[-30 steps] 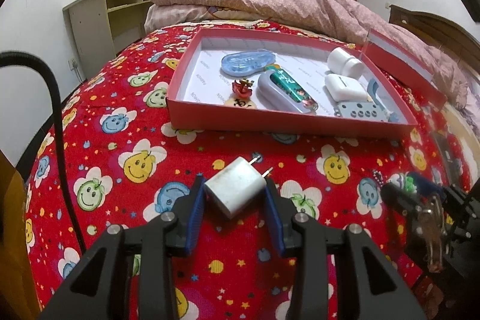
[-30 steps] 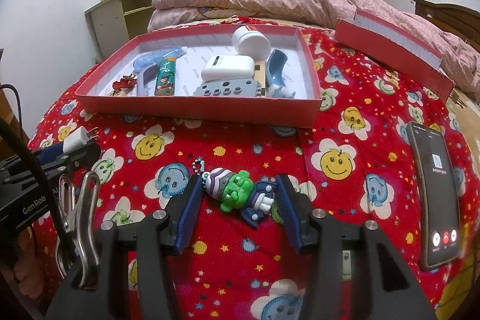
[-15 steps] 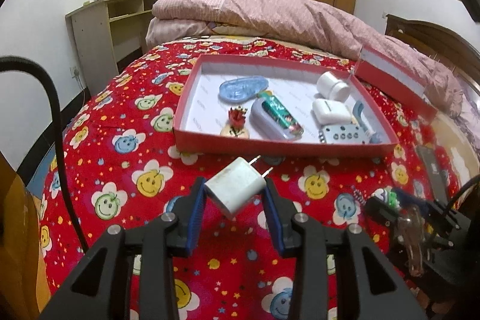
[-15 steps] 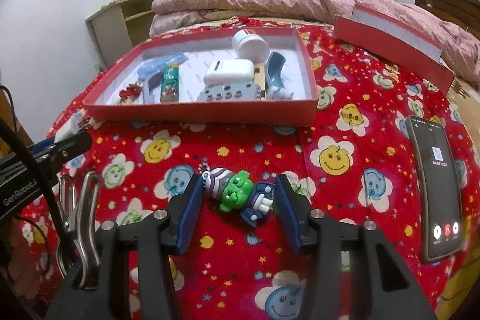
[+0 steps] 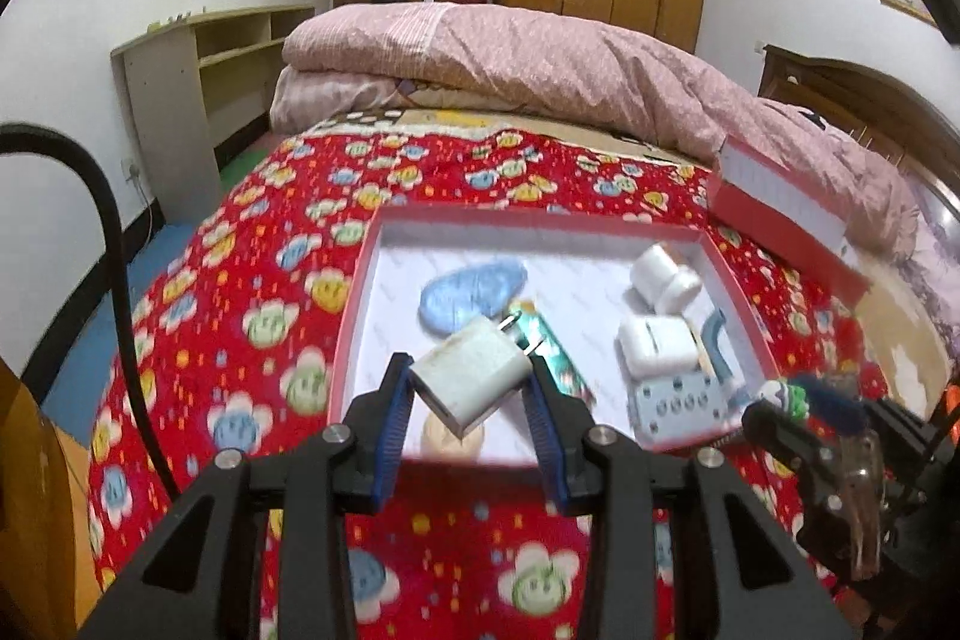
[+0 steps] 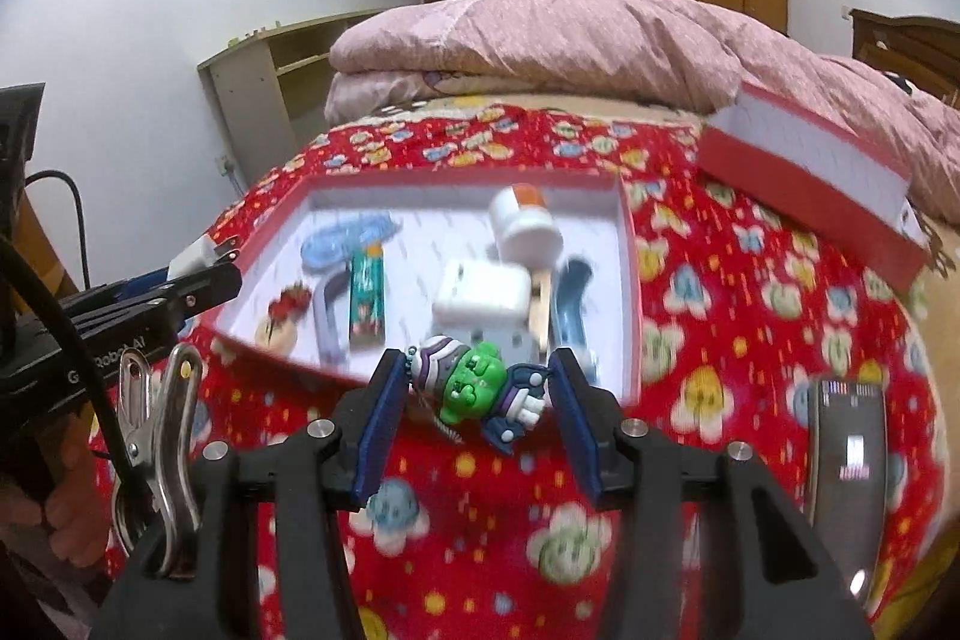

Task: Organize rigid objects
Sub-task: 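Carry the green keychain and white plug over the tray with both grippers, then lower the keychain and plug into the tray and open both grippers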

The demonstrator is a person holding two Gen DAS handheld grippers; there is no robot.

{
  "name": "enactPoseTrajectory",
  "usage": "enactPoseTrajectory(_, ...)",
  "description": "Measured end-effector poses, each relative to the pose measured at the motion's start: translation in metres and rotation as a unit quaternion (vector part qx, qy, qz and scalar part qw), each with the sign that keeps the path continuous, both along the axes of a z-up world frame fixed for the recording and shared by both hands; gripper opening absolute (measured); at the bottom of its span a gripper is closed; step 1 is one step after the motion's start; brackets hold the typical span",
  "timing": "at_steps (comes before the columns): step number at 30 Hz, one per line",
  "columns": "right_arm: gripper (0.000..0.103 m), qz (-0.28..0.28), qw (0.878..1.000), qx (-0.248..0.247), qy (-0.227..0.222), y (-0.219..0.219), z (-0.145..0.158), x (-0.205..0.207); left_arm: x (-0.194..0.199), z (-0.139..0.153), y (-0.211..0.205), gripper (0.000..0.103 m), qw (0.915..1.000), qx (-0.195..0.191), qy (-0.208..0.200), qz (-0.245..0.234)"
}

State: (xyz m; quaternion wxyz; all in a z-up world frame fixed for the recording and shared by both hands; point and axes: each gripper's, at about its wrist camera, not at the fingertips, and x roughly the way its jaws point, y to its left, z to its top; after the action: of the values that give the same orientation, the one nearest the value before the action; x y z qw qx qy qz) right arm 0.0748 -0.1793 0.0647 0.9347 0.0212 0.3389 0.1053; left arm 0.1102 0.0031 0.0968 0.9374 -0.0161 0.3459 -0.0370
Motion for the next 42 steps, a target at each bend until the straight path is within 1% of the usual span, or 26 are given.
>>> enactPoseTrajectory(6,0.049,0.000,1.000,0.004,0.005,0.002,0.004,0.036,0.030,0.001,-0.006,0.039,0.9999,0.009,0.002,-0.006)
enactPoseTrajectory(13,0.049,-0.001,1.000,0.002,0.014,0.003,-0.004,0.071,0.068,-0.015,-0.011,0.039,0.9997,0.018,0.019,-0.004)
enactPoseTrajectory(18,0.049,-0.002,1.000,-0.001,0.020,0.003,-0.012,0.091,0.089,-0.024,-0.013,0.039,0.9993,0.022,0.029,-0.004)
enactPoseTrajectory(27,0.049,-0.005,1.000,-0.007,0.017,0.002,-0.019,0.110,0.111,-0.042,-0.017,0.039,0.9984,0.025,0.051,-0.001)
enactPoseTrajectory(30,0.049,-0.003,1.000,-0.006,0.021,0.003,-0.023,0.115,0.113,-0.043,-0.020,0.039,0.9984,0.034,0.045,-0.001)
enactPoseTrajectory(33,0.050,-0.009,0.999,-0.013,0.028,0.003,-0.029,0.120,0.113,-0.043,-0.021,0.039,0.9984,0.035,0.044,-0.005)
enactPoseTrajectory(34,0.050,-0.011,0.999,-0.013,0.031,0.003,-0.031,0.121,0.114,-0.043,-0.022,0.042,0.9984,0.035,0.045,-0.006)
enactPoseTrajectory(35,0.050,-0.013,0.999,-0.011,0.034,0.002,-0.032,0.122,0.114,-0.043,-0.022,0.049,0.9984,0.034,0.046,-0.008)
enactPoseTrajectory(37,0.050,-0.016,0.999,-0.002,0.041,-0.001,-0.035,0.125,0.115,-0.043,-0.022,0.061,0.9983,0.033,0.048,-0.007)
enactPoseTrajectory(38,0.051,-0.016,0.999,0.003,0.044,-0.002,-0.036,0.125,0.115,-0.044,-0.022,0.062,0.9982,0.034,0.049,-0.005)
enactPoseTrajectory(40,0.059,-0.019,0.998,0.011,0.052,-0.005,-0.037,0.127,0.116,-0.044,-0.022,0.064,0.9979,0.040,0.051,-0.003)
enactPoseTrajectory(42,0.064,-0.027,0.998,0.006,0.052,-0.006,-0.037,0.128,0.118,-0.044,-0.021,0.066,0.9976,0.039,0.058,0.001)
